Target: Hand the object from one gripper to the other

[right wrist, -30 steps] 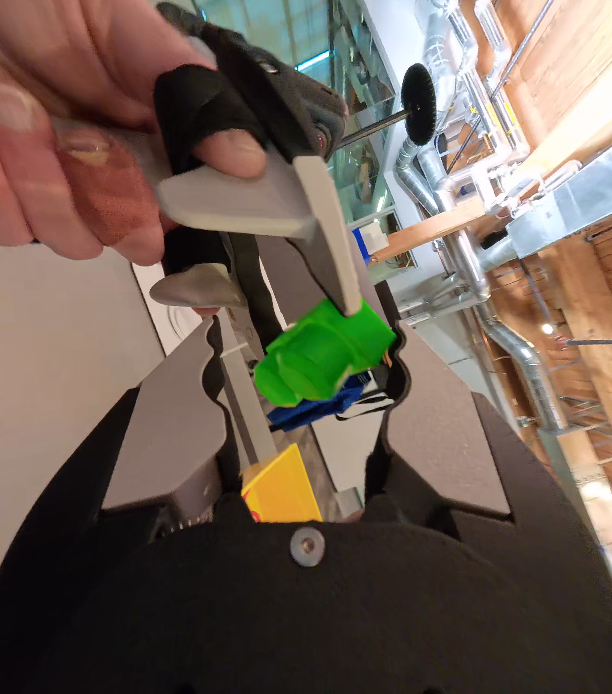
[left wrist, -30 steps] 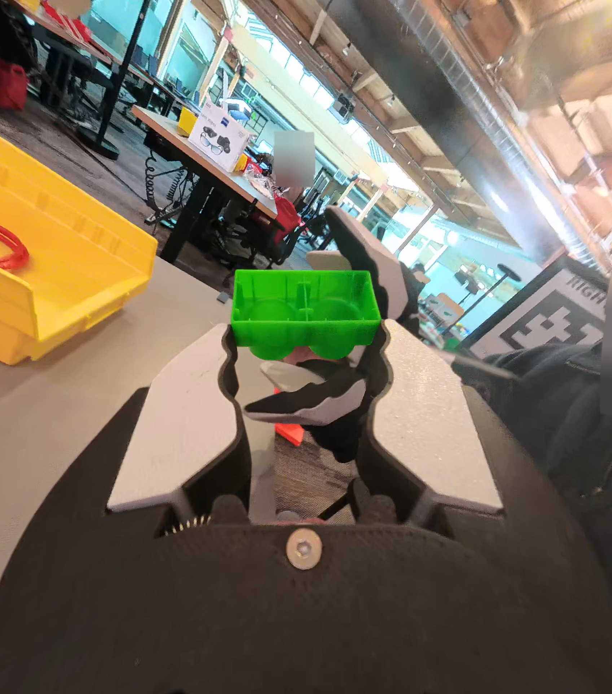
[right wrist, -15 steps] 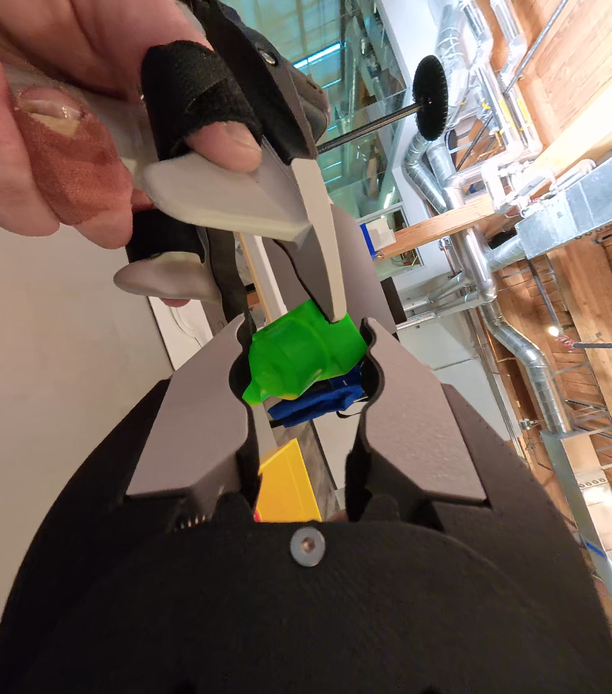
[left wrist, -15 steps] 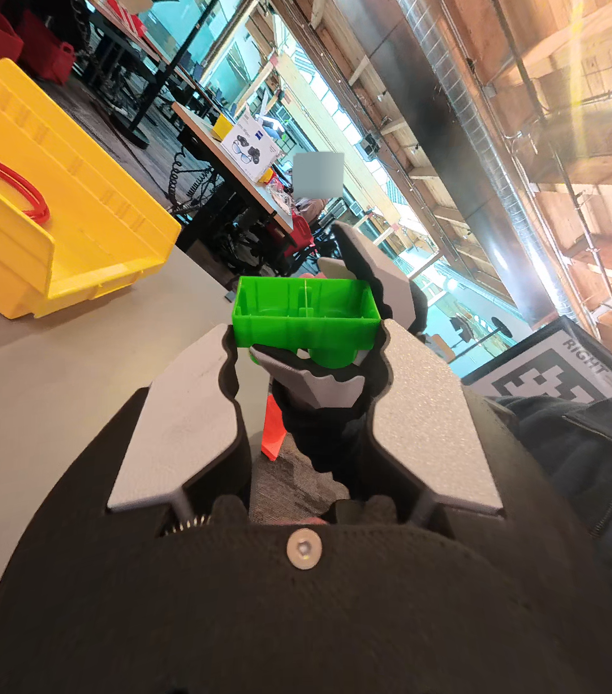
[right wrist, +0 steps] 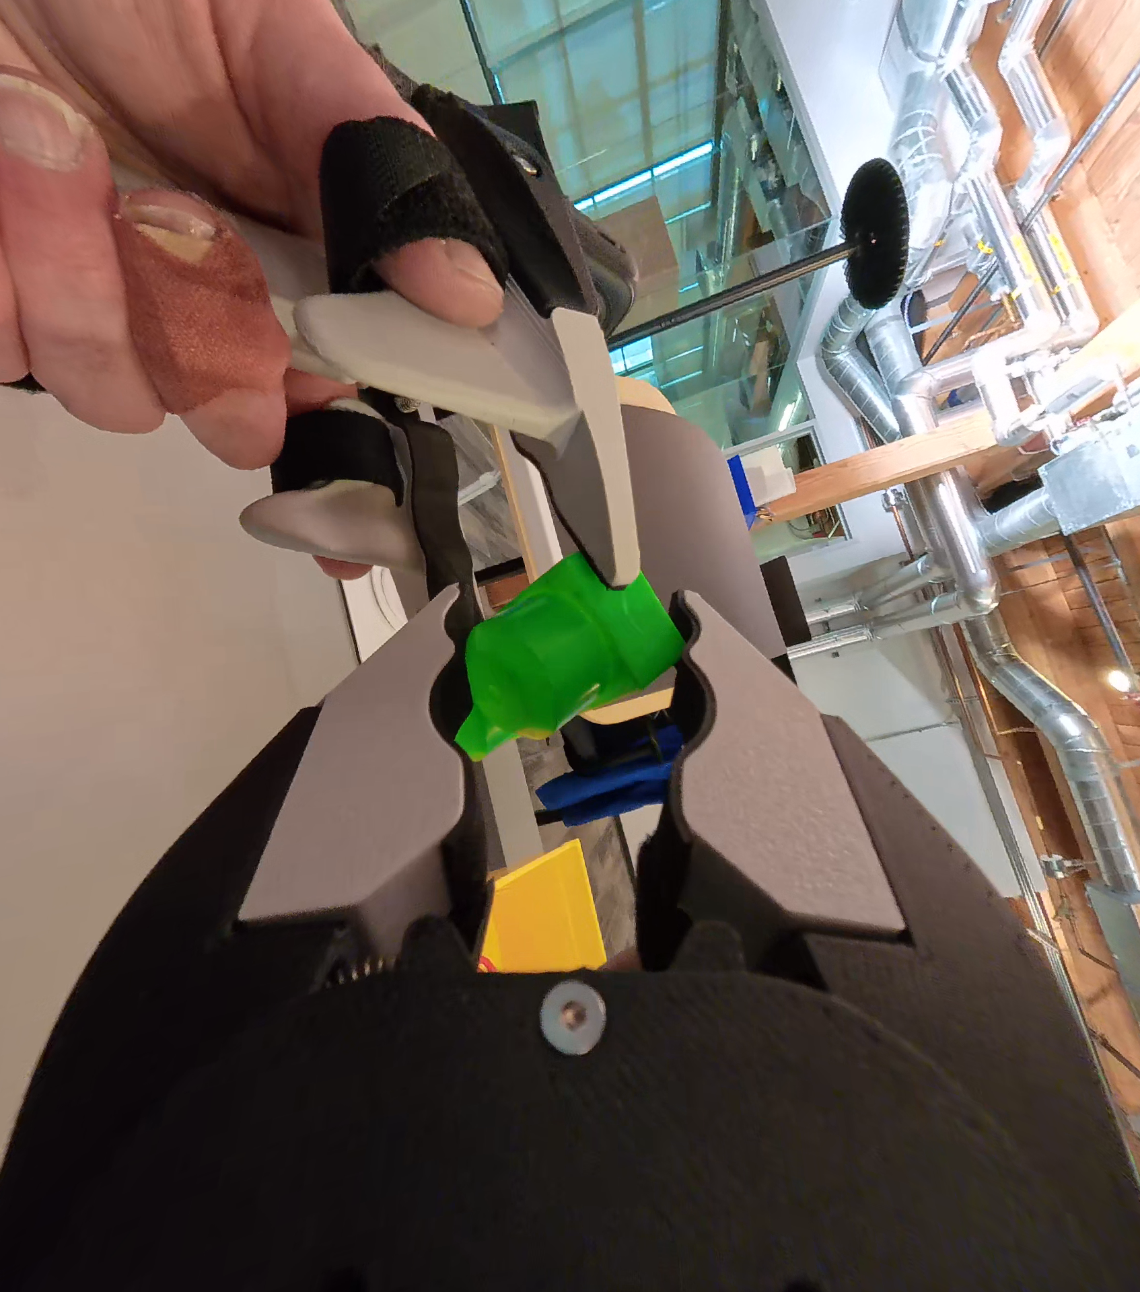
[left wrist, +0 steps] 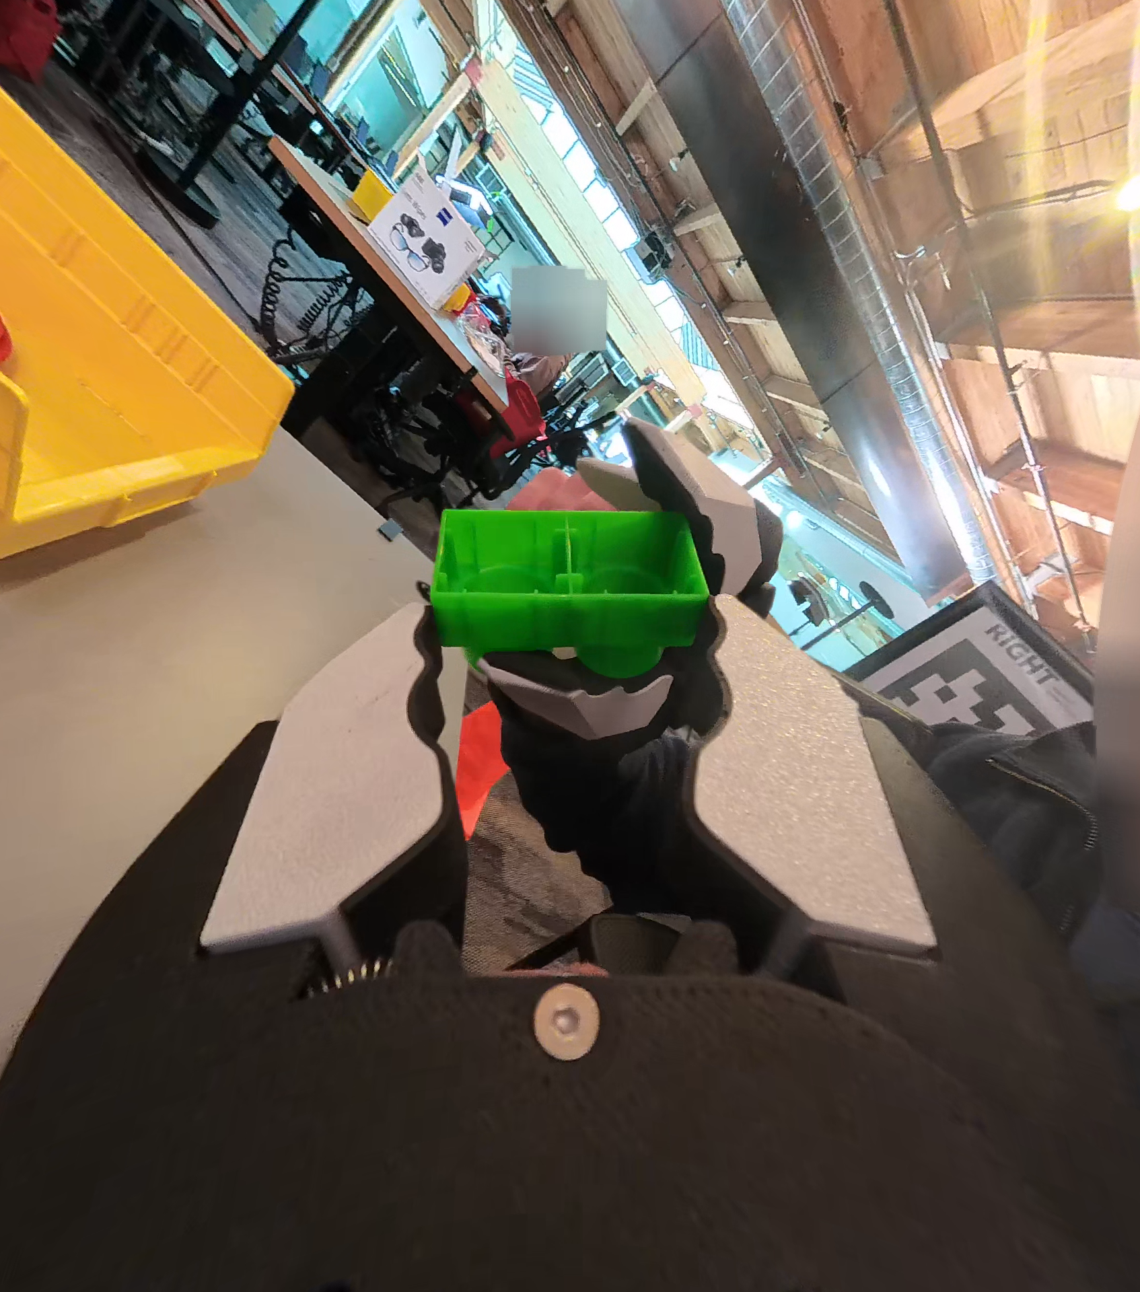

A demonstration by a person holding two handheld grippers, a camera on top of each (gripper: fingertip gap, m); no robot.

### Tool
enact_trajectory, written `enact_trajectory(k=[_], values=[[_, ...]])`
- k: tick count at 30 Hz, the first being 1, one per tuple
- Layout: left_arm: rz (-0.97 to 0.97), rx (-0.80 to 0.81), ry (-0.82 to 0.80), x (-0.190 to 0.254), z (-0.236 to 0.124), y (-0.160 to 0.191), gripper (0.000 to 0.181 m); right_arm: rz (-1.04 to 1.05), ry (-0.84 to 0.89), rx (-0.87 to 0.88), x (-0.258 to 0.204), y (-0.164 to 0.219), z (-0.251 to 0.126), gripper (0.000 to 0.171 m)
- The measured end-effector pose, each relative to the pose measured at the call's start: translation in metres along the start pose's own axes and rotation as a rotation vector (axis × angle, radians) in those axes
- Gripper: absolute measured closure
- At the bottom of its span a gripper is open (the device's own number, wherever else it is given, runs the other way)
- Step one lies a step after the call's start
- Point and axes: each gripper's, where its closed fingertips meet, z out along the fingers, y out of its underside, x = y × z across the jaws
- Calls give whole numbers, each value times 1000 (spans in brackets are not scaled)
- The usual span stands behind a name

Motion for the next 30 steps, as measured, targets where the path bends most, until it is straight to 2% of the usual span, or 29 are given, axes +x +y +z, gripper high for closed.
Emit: enact_trajectory(k=[17,22,27,30], values=[[83,38,24,1,-3,1,115,87,-1,30,2,-1,-5,118],[233,22,-70,-5,-13,1,113,240,-52,83,6,0,-6,117],[787,-69,-389,-14,-27,-5,108,519,-153,147,16,4,-7,117],[1204,-149,-628,-18,-31,-18,100,679,-273,152,12,5,-3,117]])
